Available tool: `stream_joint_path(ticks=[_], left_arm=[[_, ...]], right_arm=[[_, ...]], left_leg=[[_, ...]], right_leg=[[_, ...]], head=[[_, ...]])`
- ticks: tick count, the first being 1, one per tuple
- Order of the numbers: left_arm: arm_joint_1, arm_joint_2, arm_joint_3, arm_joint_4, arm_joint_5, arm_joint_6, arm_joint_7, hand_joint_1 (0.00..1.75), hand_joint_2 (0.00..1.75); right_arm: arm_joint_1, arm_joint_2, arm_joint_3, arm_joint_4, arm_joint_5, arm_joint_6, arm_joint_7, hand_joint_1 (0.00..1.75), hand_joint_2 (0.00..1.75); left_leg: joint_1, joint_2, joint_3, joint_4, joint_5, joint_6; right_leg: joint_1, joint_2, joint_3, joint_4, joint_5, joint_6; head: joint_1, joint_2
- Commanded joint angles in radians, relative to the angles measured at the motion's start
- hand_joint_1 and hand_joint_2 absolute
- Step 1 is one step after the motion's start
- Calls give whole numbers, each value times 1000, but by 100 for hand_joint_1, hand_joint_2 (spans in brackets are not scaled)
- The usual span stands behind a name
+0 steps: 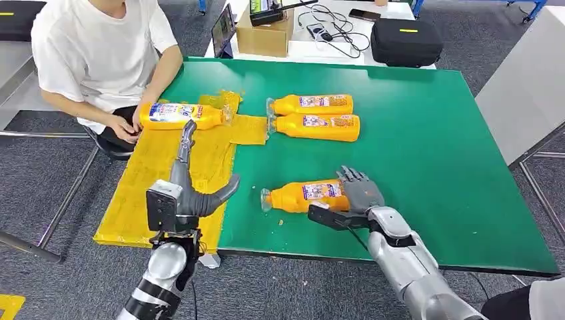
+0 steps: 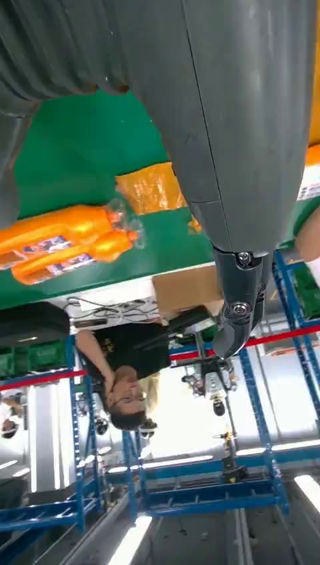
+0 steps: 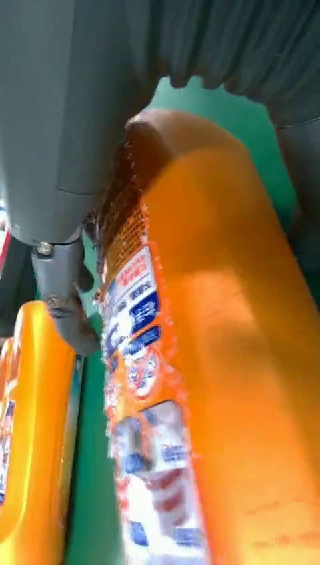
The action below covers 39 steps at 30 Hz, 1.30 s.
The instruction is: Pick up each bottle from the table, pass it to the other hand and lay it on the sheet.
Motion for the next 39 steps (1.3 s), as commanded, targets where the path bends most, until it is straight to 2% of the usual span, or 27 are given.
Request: stream_joint_path(ticks=[1, 4, 5, 6, 7, 8, 11, 12, 14, 25, 26, 27, 29, 31, 34, 35, 36, 37, 39], left_arm=[[-50, 26, -52, 69, 2, -4, 4, 0, 175], [-50, 26, -52, 69, 2, -4, 4, 0, 175], [-56, 28, -60, 70, 3, -10, 1, 0, 175], [-67, 35, -81, 71, 4, -28, -20, 0, 175], [-72, 36, -92, 72, 8, -31, -23, 0, 175], [-76, 35, -100, 73, 13, -34, -23, 0, 175], [-75, 18, -98, 75, 64, -32, -10, 0, 175], [-71, 7, -86, 83, 119, -27, 2, 0, 175], [-66, -5, -68, 106, 171, 8, -5, 0, 175], [-68, 2, -71, 121, 197, 18, -15, 0, 175], [-61, -15, -49, 122, 233, 39, 3, 0, 175], [-59, -26, -29, 139, 300, 48, 28, 0, 175], [-46, -56, 11, 148, 487, 15, 82, 0, 175], [-15, -38, -31, 102, 549, -43, 80, 0, 175], [45, 0, -107, 23, 518, -96, 46, 0, 175], [61, 15, -132, 8, 481, -113, 25, 0, 175], [72, 18, -142, 3, 465, -116, 14, 0, 175], [101, 19, -165, -4, 456, -132, 40, 0, 175], [137, 34, -240, 14, 428, -197, 17, 0, 175]], right_arm=[[-56, -32, 86, 93, -31, 42, -14, 175, 175], [-56, -32, 86, 93, -31, 42, -14, 175, 175], [-43, -36, 96, 66, -51, 1, -74, 161, 175], [-6, -38, 69, 19, -147, -39, -211, 173, 175], [25, -35, 51, -22, -204, -51, -267, 169, 175], [53, -35, 45, -60, -235, -65, -297, 175, 175], [148, -13, -7, -177, -324, -164, -349, 175, 175], [202, 25, -77, -229, -442, -197, -415, 175, 175], [263, 71, -143, -294, -551, -253, -464, 175, 175], [276, 68, -141, -326, -573, -259, -462, 175, 175], [289, 94, -190, -347, -630, -302, -495, 175, 175], [316, 127, -240, -401, -720, -338, -542, 175, 175], [365, 164, -277, -549, -872, -326, -556, 175, 175], [400, 160, -252, -713, -870, -425, -563, 175, 175], [447, 168, -264, -900, -855, -597, -640, 175, 175], [475, 253, -369, -1043, -821, -597, -644, 175, 175], [484, 266, -381, -1078, -841, -597, -644, 175, 175], [505, 235, -340, -1082, -965, -597, -644, 175, 175], [498, 186, -264, -1012, -1015, -558, -644, 175, 175]], left_leg=[[1, -1, 3, 0, -1, -1], [1, 0, 4, -1, -1, -1], [0, -1, 3, -1, -1, -1], [1, 0, 4, 0, -2, -1], [0, -1, 3, 0, -1, -1], [1, -1, 5, -1, -1, -1], [2, -2, 5, -1, -2, -2], [2, -1, 5, 0, -2, -2], [1, -1, 2, -1, -1, -1], [1, 1, 1, 0, -2, -1], [0, 0, 0, 0, -1, -1], [1, 1, 2, 0, -2, -1], [1, 1, 3, 0, -3, -2], [0, 1, 1, 1, -3, -2], [0, 1, -1, 1, -2, -1], [1, 2, 1, 2, -4, -1], [-1, 1, -2, 1, -3, -1], [0, 3, -1, 3, -5, -2], [0, 0, 0, 1, -4, -1]], right_leg=[[1, -2, 4, -1, -1, -2], [1, -1, 4, -1, -1, -2], [1, -1, 4, -1, -1, -2], [1, -2, 5, -1, -2, -3], [1, -2, 3, -1, -1, -1], [2, -3, 6, -1, -2, -2], [2, -3, 6, -2, -2, -3], [2, -3, 6, -1, -3, -3], [1, -2, 3, -1, -2, -2], [1, 0, 1, 0, -1, -2], [1, -1, 1, 0, -1, -2], [1, -1, 2, 0, -2, -3], [1, -1, 3, 0, -3, -3], [1, -1, 1, 2, -3, -3], [0, 0, -1, 2, -2, -2], [1, 1, 1, 2, -4, -3], [0, 0, -2, 2, -3, -2], [0, 1, -2, 4, -5, -3], [0, -1, 0, 2, -4, -3]], head=[[0, 0], [0, 0], [0, 0], [0, 0], [0, 0], [0, 0], [0, 0], [0, 0], [0, 0], [0, 0], [0, 0], [0, 0], [0, 0], [0, 0], [0, 0], [0, 0], [0, 0], [0, 0], [0, 0]])
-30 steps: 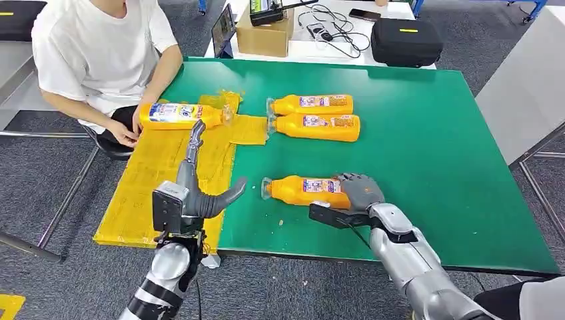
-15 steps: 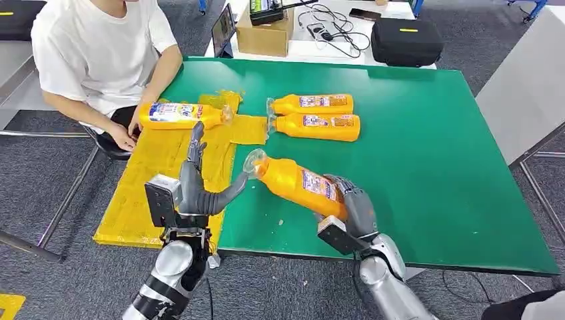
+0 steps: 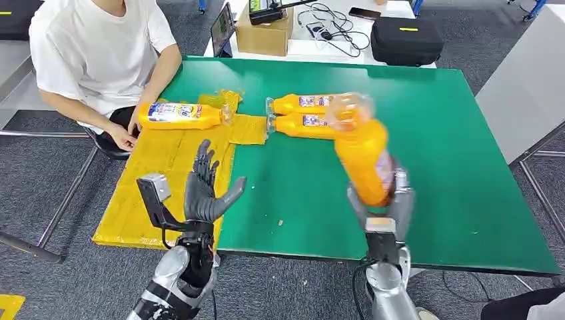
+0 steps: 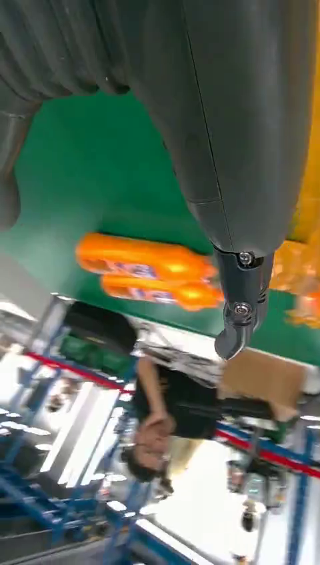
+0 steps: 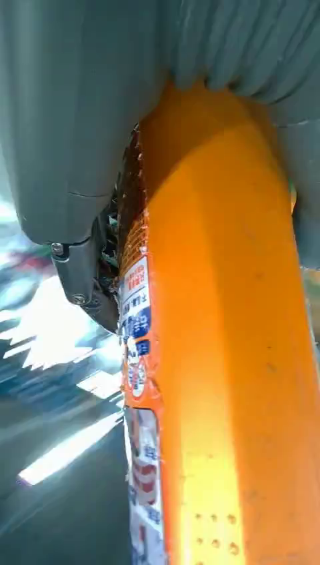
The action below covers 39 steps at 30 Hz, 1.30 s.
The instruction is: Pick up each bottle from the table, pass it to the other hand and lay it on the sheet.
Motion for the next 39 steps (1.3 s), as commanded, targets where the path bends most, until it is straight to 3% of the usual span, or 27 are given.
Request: stream_joint_path(ticks=[1, 9, 13, 15, 18, 23, 28, 39], left_arm=[[109, 68, -203, -6, -85, -130, -52, 0, 175], [84, 92, -284, 87, -123, -284, -147, 0, 175], [87, 94, -286, 93, -233, -235, -97, 0, 175], [83, 86, -284, 91, -283, -192, -148, 0, 175], [84, 86, -290, 54, -226, -251, -112, 0, 175], [85, 75, -278, 43, -234, -218, -121, 0, 175], [86, 51, -238, 45, -218, -148, -129, 0, 175], [74, 21, -194, 14, -44, -62, -104, 0, 175]], right_arm=[[70, 32, -15, -285, -163, 17, -17, 175, 175], [-12, -1, 166, -14, -50, 116, 24, 175, 175], [-15, -14, 234, 117, 63, 191, 91, 175, 175], [-7, -14, 238, 137, 55, 208, 102, 175, 175], [-13, -14, 257, 177, 57, 259, 131, 175, 175], [-9, -10, 298, 205, 81, 290, 137, 175, 175], [8, -10, 334, 212, 119, 284, 146, 175, 175], [20, 1, 410, 249, 162, 242, 146, 175, 175]], left_leg=[[0, 0, 4, -1, -2, -1], [1, 4, 5, -3, -2, -1], [2, 5, 7, -3, -2, -2], [2, 5, 8, -4, -2, -2], [3, 3, 9, -3, -3, -2], [2, 3, 7, -1, -4, -1], [1, 0, 1, -1, -1, -1], [2, 2, 4, 0, -3, -1]], right_leg=[[1, 0, 4, -2, -2, -2], [1, 2, 4, -3, 0, -3], [2, 4, 6, -4, 0, -3], [2, 3, 7, -4, -1, -3], [3, 1, 9, -3, -2, -4], [3, 2, 8, -2, -2, -3], [1, 0, 2, -1, -1, -2], [2, 1, 4, -1, -2, -3]], head=[[0, 0], [0, 0], [0, 0], [0, 0], [0, 0], [0, 0], [0, 0], [0, 0]])
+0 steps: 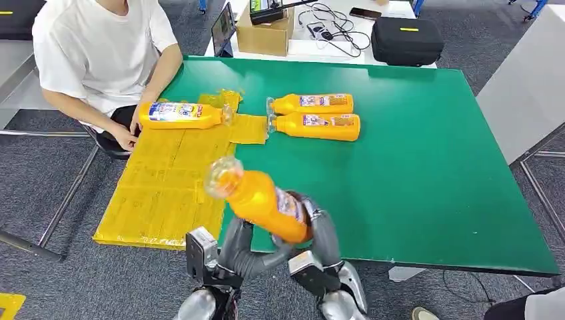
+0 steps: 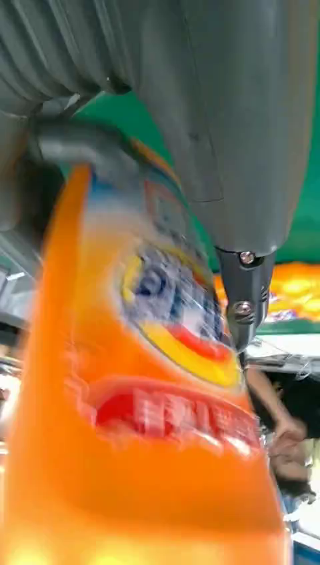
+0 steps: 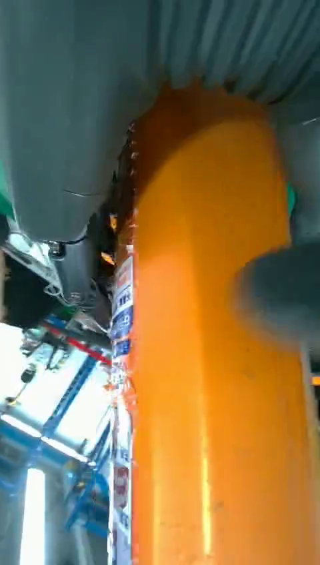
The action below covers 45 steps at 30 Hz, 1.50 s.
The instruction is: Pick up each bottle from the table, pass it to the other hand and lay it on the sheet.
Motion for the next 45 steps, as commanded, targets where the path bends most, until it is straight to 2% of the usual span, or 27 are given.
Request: stream_joint_path(ticks=[1, 6, 9, 20, 22, 23, 24, 25, 26, 27, 33, 34, 45], left_arm=[[-34, -10, 35, -8, 97, 22, 10, 0, 175], [-42, -8, 25, -11, 146, 20, 14, 0, 175], [-44, 4, 4, -26, 197, -41, 8, 0, 175], [-44, 6, 3, -29, 203, -50, 6, 0, 175], [-44, 12, 1, -35, 228, -89, 2, 0, 175], [-43, 11, 2, -37, 252, -119, 10, 87, 175], [-42, 12, 2, -38, 267, -137, 20, 175, 175], [-41, 16, -2, -38, 283, -164, 24, 175, 175], [-39, 20, -5, -37, 294, -196, 20, 175, 175], [-35, 24, -7, -35, 293, -226, 8, 175, 175], [-16, 14, 12, -19, 303, -301, 5, 175, 175], [-15, 9, 21, -16, 315, -312, 6, 175, 175], [-12, -6, 55, 7, 353, -364, 17, 175, 175]], right_arm=[[-25, -10, 88, 103, 11, -21, 2, 175, 175], [-43, -15, 121, 126, 16, -15, 4, 175, 175], [-59, -11, 136, 151, -1, -6, 2, 175, 175], [-64, -9, 139, 153, -1, -3, 2, 175, 175], [-67, -12, 144, 151, -7, 6, -1, 175, 175], [-69, -13, 144, 146, -14, 13, -1, 175, 175], [-69, -13, 144, 143, -18, 17, 0, 138, 175], [-71, -12, 142, 139, -21, 22, 2, 52, 175], [-73, -11, 140, 137, -27, 31, 6, 9, 175], [-77, -8, 138, 138, -25, 32, 10, 0, 175], [-74, -8, 154, 145, 9, 42, 31, 0, 175], [-75, -4, 150, 146, 13, 33, 34, 0, 0], [-88, 10, 138, 169, 38, 18, 58, 0, 0]], left_leg=[[1, 2, 4, 0, -1, -1], [0, 1, 3, 0, -1, -1], [1, 3, 5, 0, -2, -1], [0, 1, 3, -1, -1, -1], [0, 1, 4, -1, -1, -1], [0, 1, 3, -1, -1, -1], [1, 2, 5, 0, -2, -1], [0, 1, 3, -1, -1, -1], [1, 2, 6, 0, -2, -1], [1, 2, 5, 0, -2, -1], [0, 2, 3, -1, -1, -1], [1, 3, 6, -1, -2, -1], [1, 2, 6, -1, -2, -1]], right_leg=[[1, 1, 4, -1, -1, -2], [1, 0, 3, -1, -1, -2], [1, 1, 5, -1, -1, -3], [1, 0, 3, -1, -1, -1], [1, 0, 4, -1, -1, -2], [1, 0, 3, -1, -1, -2], [1, 0, 5, -1, -1, -2], [1, 0, 3, -1, -1, -2], [1, 0, 6, -1, -2, -3], [1, 0, 5, -1, -1, -2], [1, 1, 3, -1, -1, -1], [1, 1, 6, -1, -1, -2], [1, 1, 6, -1, -2, -2]], head=[[0, 0], [0, 0], [0, 0], [0, 0], [0, 0], [0, 0], [0, 0], [0, 0], [0, 0], [0, 0], [0, 0], [0, 0], [0, 0]])
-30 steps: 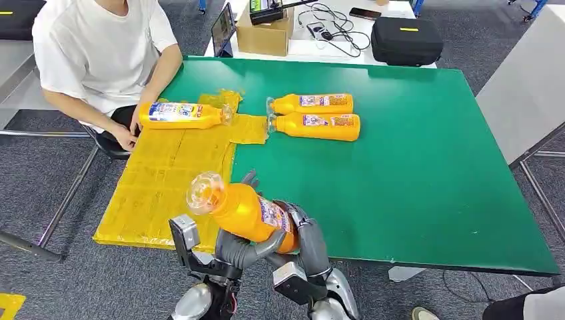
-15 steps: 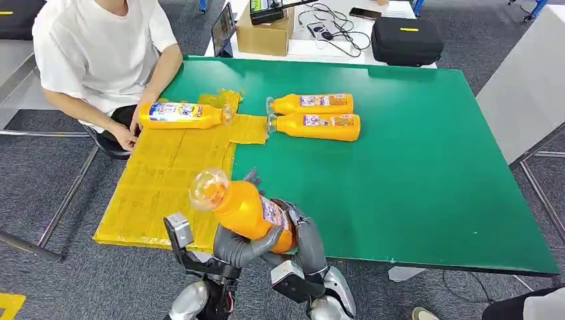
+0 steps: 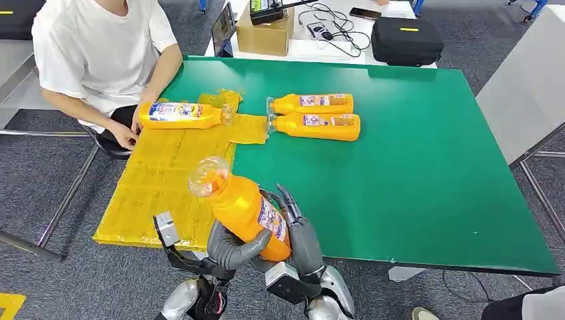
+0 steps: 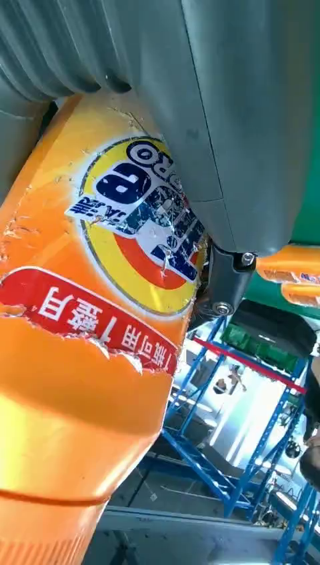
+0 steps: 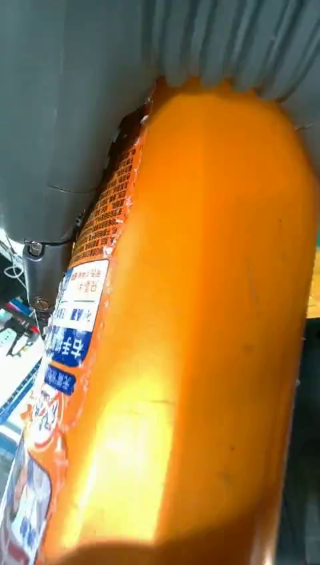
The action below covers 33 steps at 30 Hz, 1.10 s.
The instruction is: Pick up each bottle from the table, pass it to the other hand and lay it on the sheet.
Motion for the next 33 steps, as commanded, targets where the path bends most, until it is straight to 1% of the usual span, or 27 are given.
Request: stream_joint_path(ticks=[1, 3, 4, 6, 7, 8, 9, 10, 11, 12, 13, 14, 17, 19, 20, 22, 23, 25, 29, 32, 33], left_arm=[[-18, -8, -18, 51, 10, -37, 2, 175, 175], [-18, -8, -18, 51, 10, -37, 2, 175, 175], [-20, -9, -17, 50, 10, -37, 2, 175, 175], [-21, -12, -3, 47, 13, -35, -1, 175, 175], [-22, -15, 15, 47, 6, -16, -6, 175, 175], [-27, -15, 25, 49, -44, 41, -7, 175, 175], [-40, -16, 38, 61, -183, 194, -17, 175, 175], [-53, -41, 76, 90, -251, 325, -1, 175, 175], [-70, -46, 93, 112, -279, 375, 7, 175, 175], [-89, -44, 100, 127, -368, 467, -42, 175, 175], [-114, -39, 104, 155, -437, 538, -63, 175, 175], [-131, -37, 110, 176, -509, 617, -88, 175, 175], [-170, -45, 133, 225, -519, 645, -83, 175, 175], [-186, -49, 145, 243, -447, 588, -23, 175, 175], [-197, -45, 141, 252, -445, 582, -19, 175, 175], [-216, -44, 142, 271, -412, 556, 8, 175, 175], [-220, -44, 142, 273, -411, 556, 9, 175, 175], [-220, -44, 142, 273, -411, 556, 9, 175, 175], [-220, -44, 142, 273, -411, 556, 9, 175, 175], [-218, -44, 141, 274, -412, 555, 9, 175, 175], [-218, -44, 141, 274, -412, 555, 9, 175, 175]], right_arm=[[-46, 2, 24, 83, 11, -1, 15, 0, 0], [-46, 2, 24, 83, 11, -1, 15, 0, 0], [-46, 1, 24, 83, 11, -1, 15, 0, 0], [-45, 1, 24, 84, 12, 4, 16, 0, 0], [-43, 2, 20, 84, 12, 2, 17, 0, 0], [-38, 1, 16, 80, 15, -8, 18, 0, 0], [-27, -2, 9, 76, 17, -22, 22, 0, 0], [-10, -9, -2, 65, 8, -31, 26, 0, 0], [0, -12, -9, 60, 1, -37, 26, 0, 0], [1, -15, -7, 60, -2, -42, 21, 0, 0], [-1, -14, -9, 68, -9, -47, 18, 0, 0], [-3, -11, -13, 77, -19, -45, 21, 0, 0], [-18, -4, -22, 122, -46, -37, 6, 0, 0], [-18, -1, -41, 151, -59, -47, -7, 0, 0], [-19, 0, -51, 163, -61, -57, -17, 0, 0], [-26, 4, -65, 188, -67, -66, -34, 0, 0], [-28, 4, -66, 191, -67, -65, -35, 0, 0], [-28, 4, -66, 191, -67, -65, -35, 0, 0], [-28, 4, -66, 191, -67, -65, -35, 0, 0], [-28, 6, -66, 191, -67, -65, -35, 0, 0], [-28, 6, -66, 191, -67, -65, -35, 0, 0]], left_leg=[[1, 2, 5, 0, -2, -1], [0, 1, 3, -1, -1, 0], [1, 1, 5, 0, -2, -1], [0, 1, 3, -1, -1, -1], [1, 2, 5, 0, -2, -1], [1, 2, 4, 0, -2, -1], [1, 1, 4, -1, -1, -1], [1, 1, 5, 0, -2, -1], [0, 0, 4, -1, -1, -1], [0, -1, 2, -1, 0, 0], [1, -2, 5, -1, -1, -1], [0, -2, 3, -1, 0, -1], [1, 0, 6, -1, -1, -1], [0, -1, 4, -1, 0, -1], [1, -2, 6, -2, 0, -1], [0, 0, 4, -1, 0, 0], [1, 0, 6, -1, -1, -1], [0, 0, 4, -1, 0, 0], [1, 1, 6, -1, -2, -1], [0, 0, 2, -1, 0, 0], [1, 1, 4, -1, -1, -1]], right_leg=[[1, 0, 5, -1, -1, -2], [0, 0, 3, -1, -1, -1], [1, 0, 5, -1, -1, -2], [1, 0, 3, -1, -1, -1], [1, 0, 5, -1, -2, -2], [1, 0, 4, -1, -1, -2], [1, 0, 4, -1, -1, -2], [1, 0, 5, -1, -2, -2], [1, -1, 4, -1, -1, -2], [0, -2, 3, -1, -1, -1], [1, -3, 6, -2, -1, -2], [1, -3, 4, -1, -1, -1], [2, -1, 7, -2, -1, -3], [1, -2, 4, -2, 0, -2], [1, -3, 6, -2, -1, -2], [0, -1, 4, -1, 0, -1], [1, -1, 6, -2, -1, -2], [1, -1, 4, -1, 0, -1], [1, 0, 6, -1, -1, -2], [0, 0, 2, -1, 0, -1], [1, 0, 4, -1, -1, -2]], head=[[0, 0], [0, 0], [0, 0], [0, 0], [0, 0], [0, 0], [0, 0], [0, 0], [0, 0], [0, 0], [0, 0], [1, 0], [1, 0], [0, 0], [0, 0], [0, 0], [0, 0], [1, 0], [0, 0], [0, 0], [0, 0]])
